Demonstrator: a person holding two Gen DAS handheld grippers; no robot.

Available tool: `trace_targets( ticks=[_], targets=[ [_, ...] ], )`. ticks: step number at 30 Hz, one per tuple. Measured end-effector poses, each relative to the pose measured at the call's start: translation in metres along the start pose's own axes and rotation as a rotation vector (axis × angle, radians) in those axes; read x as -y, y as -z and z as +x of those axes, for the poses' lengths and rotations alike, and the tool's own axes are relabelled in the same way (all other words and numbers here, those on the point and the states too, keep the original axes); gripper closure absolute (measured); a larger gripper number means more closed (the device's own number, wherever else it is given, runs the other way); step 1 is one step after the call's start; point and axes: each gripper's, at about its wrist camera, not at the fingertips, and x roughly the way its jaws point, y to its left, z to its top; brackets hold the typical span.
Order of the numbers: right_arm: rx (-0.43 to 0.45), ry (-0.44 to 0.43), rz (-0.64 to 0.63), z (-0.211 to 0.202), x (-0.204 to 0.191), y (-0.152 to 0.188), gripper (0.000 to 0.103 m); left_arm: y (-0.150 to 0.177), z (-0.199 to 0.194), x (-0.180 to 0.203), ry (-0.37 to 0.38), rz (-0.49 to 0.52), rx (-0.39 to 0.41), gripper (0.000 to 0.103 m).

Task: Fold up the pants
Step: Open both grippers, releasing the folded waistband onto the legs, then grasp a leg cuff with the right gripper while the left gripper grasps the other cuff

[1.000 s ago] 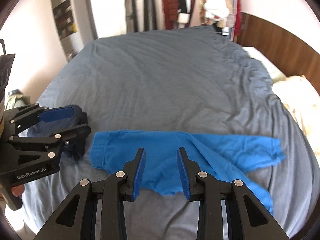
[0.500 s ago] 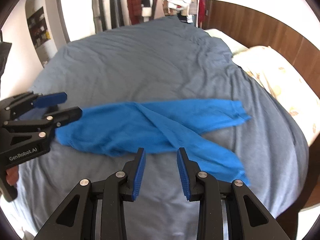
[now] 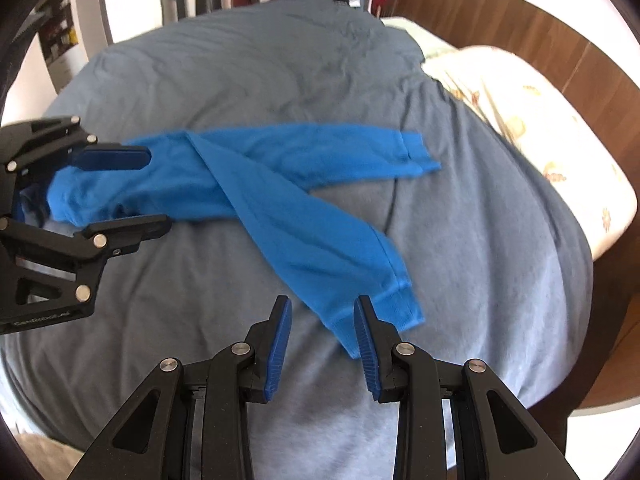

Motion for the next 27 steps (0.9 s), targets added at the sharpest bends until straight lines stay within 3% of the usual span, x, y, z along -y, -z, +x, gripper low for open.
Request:
trace_targets(
  ticks=[8, 16, 27],
  targets=[
    [-0.049, 0.054, -0.048, 0.033, 0.006, 0.022, 0.071, 0.002, 0.041, 0.019, 0.033, 0.215, -0.038, 0.053],
    [-0.072, 0.078, -0.124, 0.058, 0.001, 0.028, 0.071, 0.008, 0.077, 0.027, -0.004, 0.404, -0.038, 0.053],
    [-0.112, 0.121, -0.152, 0.077, 0.002, 0.029, 0.071, 0.003, 0.107, 0.016, -0.052, 0.474, -0.05, 0.053]
  ],
)
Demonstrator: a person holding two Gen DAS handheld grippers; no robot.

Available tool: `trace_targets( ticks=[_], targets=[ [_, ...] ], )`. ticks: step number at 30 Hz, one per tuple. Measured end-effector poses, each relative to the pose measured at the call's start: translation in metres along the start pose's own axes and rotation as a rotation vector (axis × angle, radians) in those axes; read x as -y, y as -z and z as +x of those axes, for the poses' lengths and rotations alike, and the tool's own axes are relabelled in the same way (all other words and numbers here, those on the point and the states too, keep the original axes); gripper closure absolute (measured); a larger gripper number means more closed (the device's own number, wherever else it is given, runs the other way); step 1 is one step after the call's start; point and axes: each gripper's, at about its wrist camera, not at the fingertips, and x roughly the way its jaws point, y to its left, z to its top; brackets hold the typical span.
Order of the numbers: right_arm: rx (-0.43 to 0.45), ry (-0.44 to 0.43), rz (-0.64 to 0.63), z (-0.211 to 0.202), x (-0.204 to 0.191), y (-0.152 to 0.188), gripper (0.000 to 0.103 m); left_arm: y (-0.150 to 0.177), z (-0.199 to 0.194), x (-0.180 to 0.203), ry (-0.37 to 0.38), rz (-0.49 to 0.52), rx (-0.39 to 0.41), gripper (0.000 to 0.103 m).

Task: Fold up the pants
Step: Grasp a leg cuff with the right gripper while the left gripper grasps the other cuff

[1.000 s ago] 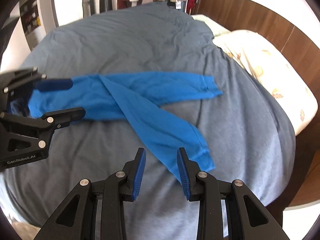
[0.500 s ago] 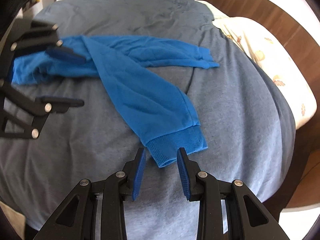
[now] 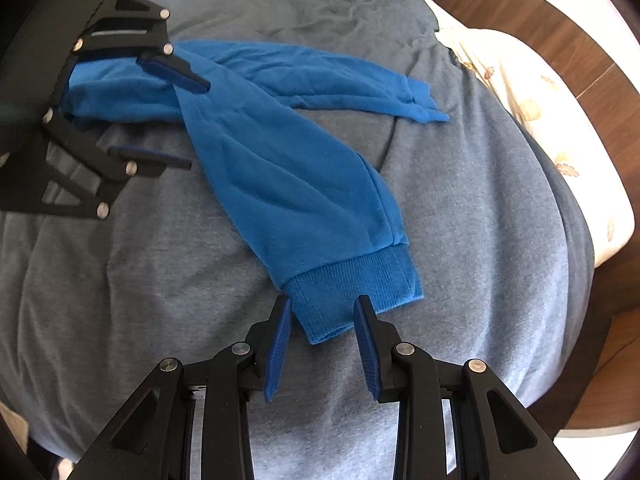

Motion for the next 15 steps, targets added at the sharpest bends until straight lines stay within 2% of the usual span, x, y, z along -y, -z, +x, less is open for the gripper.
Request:
trace_targets(
  ticks=[1, 3, 5, 6, 9, 15],
  targets=[
    [-0.001, 0.0, 0.0, 0.001, 0.0, 0.0, 0.071, 0.0, 0.001, -0.001, 0.005, -0.005, -0.005, 0.055],
    [-0.001, 0.001, 0.001, 0.002, 0.002, 0.001, 0.072, 0.0, 0.002, -0.003, 0.022, -0.013, -0.009, 0.07],
    [0.012, -0.011, 0.013, -0.001, 0.004, 0.0, 0.08, -0.001, 0.002, -0.003, 0.036, -0.016, -0.013, 0.084],
    [0.017, -0.019, 0.017, -0.003, 0.006, 0.0, 0.087, -0.002, 0.002, -0.003, 0.038, -0.018, -0.013, 0.085],
    [0.034, -0.022, 0.023, -0.011, 0.011, -0.003, 0.094, -0.004, 0.001, -0.007, 0.036, -0.04, -0.013, 0.093],
    [0.085, -0.051, 0.106, -0.038, 0.042, -0.022, 0.096, -0.017, -0.016, -0.032, 0.01, -0.157, 0.028, 0.095]
  ],
)
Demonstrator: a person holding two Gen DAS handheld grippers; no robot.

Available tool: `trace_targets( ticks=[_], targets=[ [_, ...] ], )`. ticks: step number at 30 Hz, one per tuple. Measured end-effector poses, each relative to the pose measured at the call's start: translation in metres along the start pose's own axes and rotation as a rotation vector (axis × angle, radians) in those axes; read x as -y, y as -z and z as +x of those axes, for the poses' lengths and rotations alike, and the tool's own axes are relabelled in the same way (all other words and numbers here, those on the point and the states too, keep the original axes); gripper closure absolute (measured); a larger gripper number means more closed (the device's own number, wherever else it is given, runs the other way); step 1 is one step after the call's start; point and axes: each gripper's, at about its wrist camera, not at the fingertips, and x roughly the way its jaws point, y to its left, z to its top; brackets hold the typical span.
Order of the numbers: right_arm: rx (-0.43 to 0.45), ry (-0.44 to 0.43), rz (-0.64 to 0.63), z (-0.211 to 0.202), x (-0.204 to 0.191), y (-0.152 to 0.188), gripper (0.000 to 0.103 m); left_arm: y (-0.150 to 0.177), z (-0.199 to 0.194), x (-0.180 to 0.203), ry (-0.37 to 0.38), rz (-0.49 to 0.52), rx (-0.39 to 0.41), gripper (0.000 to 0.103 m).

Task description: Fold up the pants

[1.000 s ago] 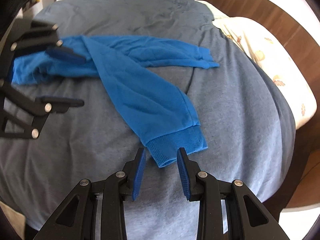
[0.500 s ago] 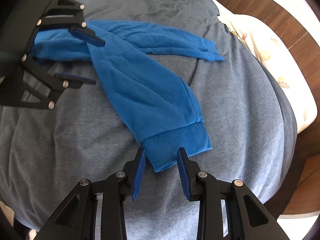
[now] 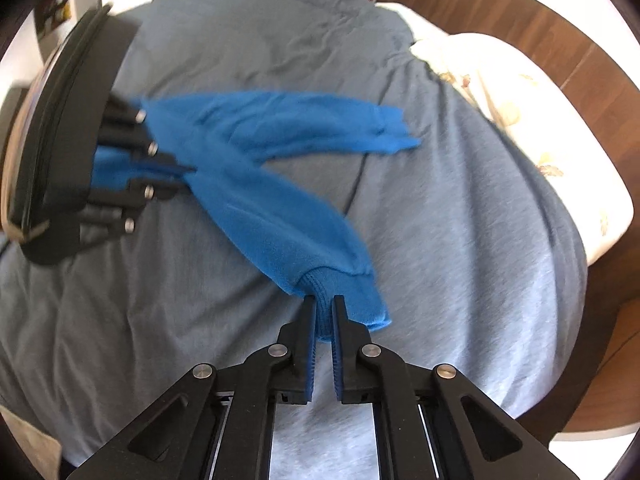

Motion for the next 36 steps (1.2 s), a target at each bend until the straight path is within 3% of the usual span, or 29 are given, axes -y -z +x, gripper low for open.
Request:
trace_targets(
  ticks=[7, 14, 19, 31, 36],
  targets=[
    [0.068, -0.016, 0.043, -0.017, 0.041, -0.049, 0.097, -0.029, -0.008, -0.041, -0.065, -0.129, 0.03, 0.095],
    [0.074, -0.076, 0.045, -0.008, 0.079, -0.109, 0.097, -0.047, -0.003, -0.075, -0.146, -0.195, 0.038, 0.095],
    [0.039, -0.168, 0.092, 0.015, 0.107, -0.144, 0.097, -0.061, 0.008, -0.102, -0.177, -0.247, 0.035, 0.096],
    [-0.117, -0.279, 0.079, 0.11, 0.146, -0.201, 0.097, -0.081, 0.087, -0.136, -0.123, -0.289, -0.11, 0.095],
    [-0.145, -0.293, 0.049, 0.141, 0.151, -0.215, 0.097, -0.081, 0.114, -0.143, -0.112, -0.299, -0.153, 0.095]
  ],
)
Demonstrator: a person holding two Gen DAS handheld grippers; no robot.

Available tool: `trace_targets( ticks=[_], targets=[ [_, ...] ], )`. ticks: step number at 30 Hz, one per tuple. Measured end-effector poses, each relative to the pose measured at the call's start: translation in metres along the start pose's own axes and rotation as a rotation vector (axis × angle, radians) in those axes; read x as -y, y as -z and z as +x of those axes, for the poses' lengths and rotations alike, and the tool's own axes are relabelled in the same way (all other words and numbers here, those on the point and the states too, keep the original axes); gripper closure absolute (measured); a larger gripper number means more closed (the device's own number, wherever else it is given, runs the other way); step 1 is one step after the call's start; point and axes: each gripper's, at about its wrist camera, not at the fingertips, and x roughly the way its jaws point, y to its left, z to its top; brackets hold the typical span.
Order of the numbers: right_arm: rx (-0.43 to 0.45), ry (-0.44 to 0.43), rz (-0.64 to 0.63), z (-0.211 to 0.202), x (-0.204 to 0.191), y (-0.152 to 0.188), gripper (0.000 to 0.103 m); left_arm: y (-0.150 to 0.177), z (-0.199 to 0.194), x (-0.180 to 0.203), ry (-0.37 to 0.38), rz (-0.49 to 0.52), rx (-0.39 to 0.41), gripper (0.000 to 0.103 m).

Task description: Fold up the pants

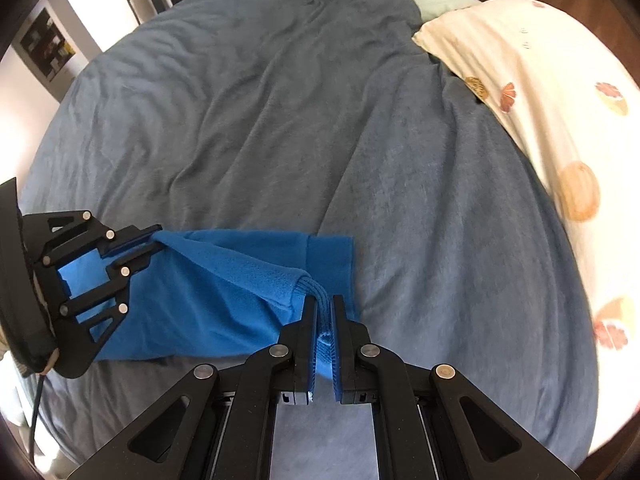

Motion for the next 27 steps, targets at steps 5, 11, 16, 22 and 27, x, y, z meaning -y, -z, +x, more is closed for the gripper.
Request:
trace_targets(
  ticks=[5, 11, 16, 22, 27],
  targets=[
    [-0.02, -0.009, 0.002, 0.027, 0.007, -0.019, 0.097, -0.002, 0.021, -0.005, 0.03, 0.008, -0.046, 0.095],
    [-0.007, 0.027, 0.008, 0.053, 0.017, -0.034, 0.089, -0.006, 0.033, -0.011, 0.038, 0.005, -0.057, 0.073],
    [0.102, 0.083, 0.128, 0.032, 0.036, -0.023, 0.082, -0.027, 0.009, -0.032, 0.067, -0.085, 0.014, 0.063],
    [0.261, 0.008, 0.399, -0.008, 0.05, 0.034, 0.082, -0.065, -0.006, -0.032, 0.231, 0.002, 0.083, 0.062],
    [0.324, -0.124, 0.564, -0.005, 0.043, 0.076, 0.082, -0.092, 0.007, -0.005, 0.336, 0.154, 0.075, 0.062]
  ],
)
